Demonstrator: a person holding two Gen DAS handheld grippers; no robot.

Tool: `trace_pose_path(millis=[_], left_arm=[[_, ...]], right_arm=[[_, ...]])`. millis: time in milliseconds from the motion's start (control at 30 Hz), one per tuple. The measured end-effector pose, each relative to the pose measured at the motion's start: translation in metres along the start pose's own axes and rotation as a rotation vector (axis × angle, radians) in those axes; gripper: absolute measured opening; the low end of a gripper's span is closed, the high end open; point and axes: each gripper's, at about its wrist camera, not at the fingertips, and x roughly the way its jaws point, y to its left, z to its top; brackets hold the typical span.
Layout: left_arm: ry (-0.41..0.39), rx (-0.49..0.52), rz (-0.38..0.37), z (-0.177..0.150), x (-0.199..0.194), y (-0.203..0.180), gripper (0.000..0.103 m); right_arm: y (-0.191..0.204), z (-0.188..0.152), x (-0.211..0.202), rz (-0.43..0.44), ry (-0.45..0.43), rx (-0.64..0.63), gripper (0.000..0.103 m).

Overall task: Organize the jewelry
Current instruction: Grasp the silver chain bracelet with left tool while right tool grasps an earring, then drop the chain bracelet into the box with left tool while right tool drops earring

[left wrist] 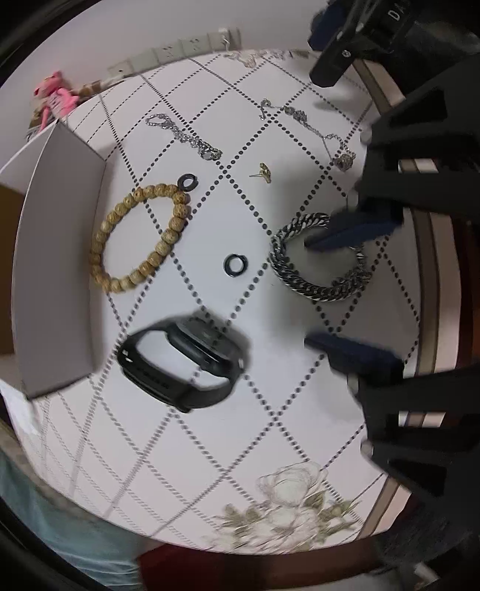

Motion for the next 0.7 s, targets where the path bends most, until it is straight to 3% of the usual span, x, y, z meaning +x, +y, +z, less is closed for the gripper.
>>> trace_pose_path(millis=[33, 233, 467, 600, 700], left_arm=[[-0.01, 0.005, 0.002, 0.0, -0.001, -0.002, 0.006], [-0.046, -0.051, -0.042, -0.003, -0.009, 0.008, 0.006], [-0.09, -0.077, -0.064, -0.023, -0.045, 0.05, 0.006], [-0.113, -0.086, -0.057, -0.032, -0.053, 0.076, 0.006], [-0.118, -0.097, -0.053, -0.043, -0.057, 0.088, 0.006]], right_arm=[[-0.001, 0.001, 0.001, 0.002, 0.0, 0.001, 0.087], [0.001, 0.0, 0.006, 0.074, 0.01, 0.019, 0.075], [0.034, -0.013, 0.006, 0.165, -0.005, -0.046, 0.065], [0.056, -0.02, 0.014, 0.144, -0.007, -0.111, 0.058], [0.074, -0.027, 0.024, 0.104, 0.006, -0.164, 0.045]])
